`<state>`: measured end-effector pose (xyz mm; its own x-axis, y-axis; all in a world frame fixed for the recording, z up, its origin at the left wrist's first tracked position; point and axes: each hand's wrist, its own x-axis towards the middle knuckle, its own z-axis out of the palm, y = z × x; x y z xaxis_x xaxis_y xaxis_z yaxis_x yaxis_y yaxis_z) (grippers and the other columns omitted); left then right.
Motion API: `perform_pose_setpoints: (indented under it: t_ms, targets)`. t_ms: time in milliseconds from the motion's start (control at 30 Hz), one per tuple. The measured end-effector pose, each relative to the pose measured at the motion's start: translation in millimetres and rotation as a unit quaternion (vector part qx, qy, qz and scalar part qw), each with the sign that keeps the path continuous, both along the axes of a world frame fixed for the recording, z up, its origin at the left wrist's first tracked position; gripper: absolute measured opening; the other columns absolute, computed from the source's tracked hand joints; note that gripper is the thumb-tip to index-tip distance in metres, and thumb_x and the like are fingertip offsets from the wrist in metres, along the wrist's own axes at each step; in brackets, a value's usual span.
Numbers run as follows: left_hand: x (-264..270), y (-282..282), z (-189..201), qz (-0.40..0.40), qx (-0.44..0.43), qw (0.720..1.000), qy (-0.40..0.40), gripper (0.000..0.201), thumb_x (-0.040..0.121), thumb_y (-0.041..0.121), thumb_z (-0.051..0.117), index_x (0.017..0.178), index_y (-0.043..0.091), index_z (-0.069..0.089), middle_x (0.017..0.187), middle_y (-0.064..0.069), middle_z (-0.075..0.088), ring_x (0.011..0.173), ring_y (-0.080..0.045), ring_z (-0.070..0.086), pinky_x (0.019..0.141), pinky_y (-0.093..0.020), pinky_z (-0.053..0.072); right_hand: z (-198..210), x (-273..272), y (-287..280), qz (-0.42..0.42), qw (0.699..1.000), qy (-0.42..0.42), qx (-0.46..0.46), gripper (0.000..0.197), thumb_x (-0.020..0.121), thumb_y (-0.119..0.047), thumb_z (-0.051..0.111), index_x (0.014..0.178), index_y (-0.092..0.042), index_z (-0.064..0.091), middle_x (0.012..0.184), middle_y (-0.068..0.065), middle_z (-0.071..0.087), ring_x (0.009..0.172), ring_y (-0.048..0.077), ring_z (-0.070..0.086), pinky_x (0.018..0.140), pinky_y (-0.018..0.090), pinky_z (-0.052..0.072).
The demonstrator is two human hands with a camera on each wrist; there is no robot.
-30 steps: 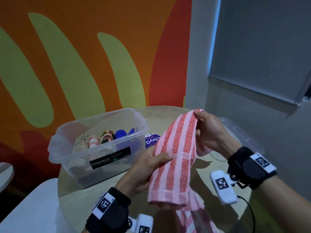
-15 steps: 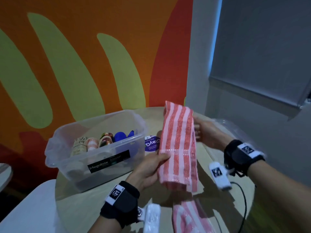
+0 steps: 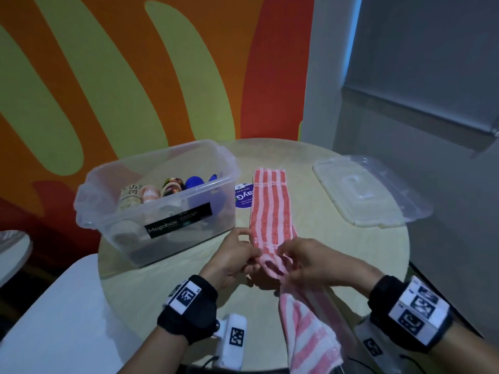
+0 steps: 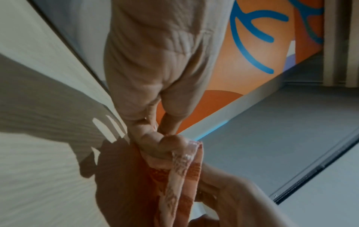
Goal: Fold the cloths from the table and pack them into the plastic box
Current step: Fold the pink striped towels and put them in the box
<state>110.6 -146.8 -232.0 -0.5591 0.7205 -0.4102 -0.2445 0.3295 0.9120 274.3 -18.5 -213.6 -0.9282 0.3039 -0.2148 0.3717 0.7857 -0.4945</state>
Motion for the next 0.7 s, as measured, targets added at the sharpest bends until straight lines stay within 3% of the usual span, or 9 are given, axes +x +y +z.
perform_pose_setpoints:
  t_ms: [67, 133, 233, 300, 333, 367, 433, 533, 700]
  targets:
    - [0, -4, 1, 0.005, -0.009, 1.000, -0.006, 0.028, 0.097, -0.005, 0.057, 0.121, 0.010, 0.052, 0.069, -0.008, 0.073, 0.042, -0.015, 0.053, 0.042, -0.028, 0.045, -13, 1, -9, 0.022, 0.998, 0.004, 0.058, 0.050, 0.083, -0.048, 0.075, 0.125, -0.029, 0.056, 0.114, -0.008, 0.054, 0.100, 0.012, 0.050, 0.086, 0.033, 0.050]
    - [5, -14, 4, -0.019, -0.024, 0.999, 0.017, 0.023, 0.099, -0.004, 0.051, 0.117, 0.008, 0.056, 0.067, -0.006, 0.071, 0.043, -0.015, 0.052, 0.051, -0.032, 0.049, -24, -3, -15, 0.026, 0.993, 0.042, 0.105, 0.031, 0.089, -0.040, 0.071, 0.114, -0.024, 0.059, 0.108, -0.004, 0.057, 0.093, 0.015, 0.051, 0.078, 0.032, 0.049]
    - [18, -27, 0, -0.075, -0.031, 0.989, 0.122, 0.030, 0.095, -0.012, 0.042, 0.103, 0.008, 0.063, 0.104, -0.007, 0.075, 0.070, -0.018, 0.068, 0.064, -0.033, 0.054, -35, -10, -11, 0.019, 0.990, 0.083, 0.115, 0.008, 0.092, -0.024, 0.064, 0.088, -0.017, 0.065, 0.089, 0.000, 0.064, 0.078, 0.020, 0.056, 0.067, 0.036, 0.049]
    - [22, -33, -2, -0.145, -0.095, 0.930, 0.324, 0.028, 0.098, -0.005, 0.052, 0.108, 0.018, 0.064, 0.134, 0.004, 0.054, 0.109, -0.012, 0.060, 0.089, -0.021, 0.054, -37, -15, -1, 0.024, 0.993, 0.063, 0.102, 0.016, 0.094, -0.020, 0.061, 0.080, -0.014, 0.065, 0.080, 0.003, 0.065, 0.072, 0.023, 0.058, 0.066, 0.039, 0.049]
    - [21, -36, -3, -0.185, -0.113, 0.884, 0.415, 0.029, 0.099, 0.001, 0.058, 0.115, 0.024, 0.061, 0.140, 0.008, 0.044, 0.122, -0.009, 0.048, 0.099, -0.019, 0.048, -35, -17, 3, 0.030, 0.994, 0.049, 0.096, 0.019, 0.094, -0.019, 0.060, 0.077, -0.013, 0.066, 0.077, 0.005, 0.065, 0.070, 0.023, 0.058, 0.066, 0.039, 0.047]
    - [21, -38, -4, -0.209, -0.103, 0.860, 0.454, 0.030, 0.099, 0.008, 0.062, 0.120, 0.028, 0.057, 0.143, 0.010, 0.038, 0.126, -0.007, 0.039, 0.104, -0.021, 0.043, -33, -18, 7, 0.036, 0.995, 0.034, 0.088, 0.022, 0.095, -0.020, 0.060, 0.075, -0.012, 0.066, 0.074, 0.006, 0.065, 0.068, 0.024, 0.058, 0.066, 0.039, 0.046]
    - [24, -40, -6, -0.245, -0.084, 0.852, 0.454, 0.032, 0.098, 0.022, 0.065, 0.125, 0.032, 0.052, 0.141, 0.011, 0.038, 0.121, -0.004, 0.035, 0.102, -0.024, 0.043, -26, -18, 12, 0.050, 0.997, 0.021, 0.061, 0.026, 0.096, -0.021, 0.061, 0.072, -0.012, 0.066, 0.070, 0.007, 0.066, 0.065, 0.024, 0.060, 0.066, 0.039, 0.047]
    - [36, -35, -15, -0.210, -0.082, 0.872, 0.435, 0.025, 0.096, 0.047, 0.062, 0.115, 0.041, 0.048, 0.122, 0.014, 0.049, 0.103, -0.002, 0.049, 0.080, -0.020, 0.045, -18, -18, 14, 0.075, 0.995, 0.019, 0.055, 0.024, 0.097, -0.019, 0.061, 0.074, -0.015, 0.067, 0.073, 0.005, 0.070, 0.066, 0.020, 0.064, 0.067, 0.037, 0.051]
    - [35, -23, -18, -0.152, -0.093, 0.860, 0.479, 0.006, 0.104, 0.029, 0.057, 0.109, 0.026, 0.059, 0.123, 0.003, 0.063, 0.098, -0.010, 0.060, 0.086, -0.026, 0.056, -20, -13, 16, 0.092, 0.967, 0.068, 0.226, 0.021, 0.099, -0.028, 0.062, 0.081, -0.018, 0.061, 0.072, 0.002, 0.059, 0.064, 0.023, 0.056, 0.063, 0.045, 0.051]
